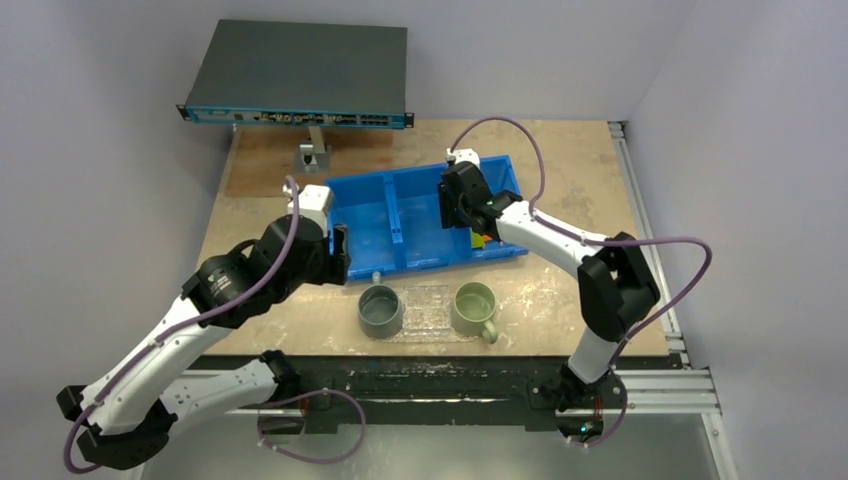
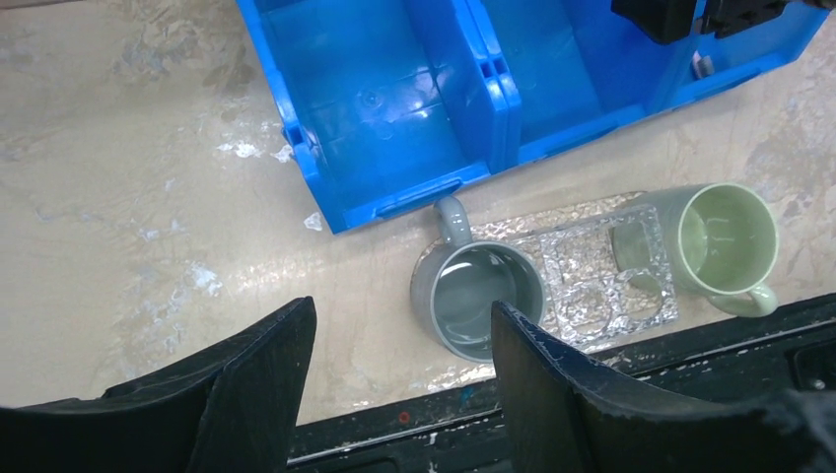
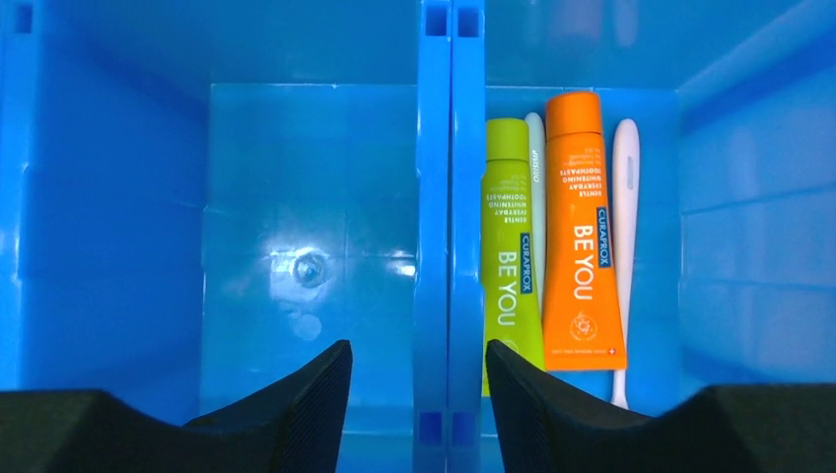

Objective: Prepare toiletry sets of a toothbrush and toothpaste on the tray

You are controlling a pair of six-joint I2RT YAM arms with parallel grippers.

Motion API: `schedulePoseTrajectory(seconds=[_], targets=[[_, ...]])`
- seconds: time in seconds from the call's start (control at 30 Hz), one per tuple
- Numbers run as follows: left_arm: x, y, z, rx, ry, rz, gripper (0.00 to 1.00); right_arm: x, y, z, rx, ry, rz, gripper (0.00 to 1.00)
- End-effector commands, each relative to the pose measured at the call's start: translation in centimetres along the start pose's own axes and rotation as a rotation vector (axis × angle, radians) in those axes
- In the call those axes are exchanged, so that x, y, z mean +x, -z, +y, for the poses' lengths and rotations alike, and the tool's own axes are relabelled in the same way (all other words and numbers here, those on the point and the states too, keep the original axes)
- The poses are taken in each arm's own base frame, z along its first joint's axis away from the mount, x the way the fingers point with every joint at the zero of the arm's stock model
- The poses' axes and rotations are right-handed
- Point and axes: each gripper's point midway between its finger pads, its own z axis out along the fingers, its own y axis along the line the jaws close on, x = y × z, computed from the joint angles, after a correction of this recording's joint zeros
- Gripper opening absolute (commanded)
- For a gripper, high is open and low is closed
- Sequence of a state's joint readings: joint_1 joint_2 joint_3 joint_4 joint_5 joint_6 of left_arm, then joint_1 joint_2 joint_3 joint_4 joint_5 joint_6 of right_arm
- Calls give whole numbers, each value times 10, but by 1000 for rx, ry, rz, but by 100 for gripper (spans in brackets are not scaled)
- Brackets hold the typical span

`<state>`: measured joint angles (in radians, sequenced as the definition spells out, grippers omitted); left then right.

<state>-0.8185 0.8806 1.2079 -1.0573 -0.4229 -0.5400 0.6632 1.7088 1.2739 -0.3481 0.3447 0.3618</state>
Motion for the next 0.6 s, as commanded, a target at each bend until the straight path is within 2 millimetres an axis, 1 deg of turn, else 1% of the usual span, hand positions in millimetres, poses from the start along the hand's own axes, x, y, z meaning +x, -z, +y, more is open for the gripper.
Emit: schedulePoseTrajectory(seconds=[0.0,0.2,0.37,0.4,0.5,0.57], targets=[[-5,-8,4,-19,-49,-39,65,-26,-4,4,-17,-47,-46,52],[-1,-11,4,-15,-62,-38,66,-21,-17,-1,4,-51,-17,34],[5,-14,6,-15,-62,-24,66,-18,-24,3,-2,-78,-4,3],[5,-14,6,-13,-59,-23,66,-20,-24,4,-7,-90,-7,0],[6,-15,6,-9,-53,-16,66,-21,-26,8,-21,-115,-11,0],[8,-15,6,-2,-45,-9,66,-23,-26,15,-45,-125,-8,0]])
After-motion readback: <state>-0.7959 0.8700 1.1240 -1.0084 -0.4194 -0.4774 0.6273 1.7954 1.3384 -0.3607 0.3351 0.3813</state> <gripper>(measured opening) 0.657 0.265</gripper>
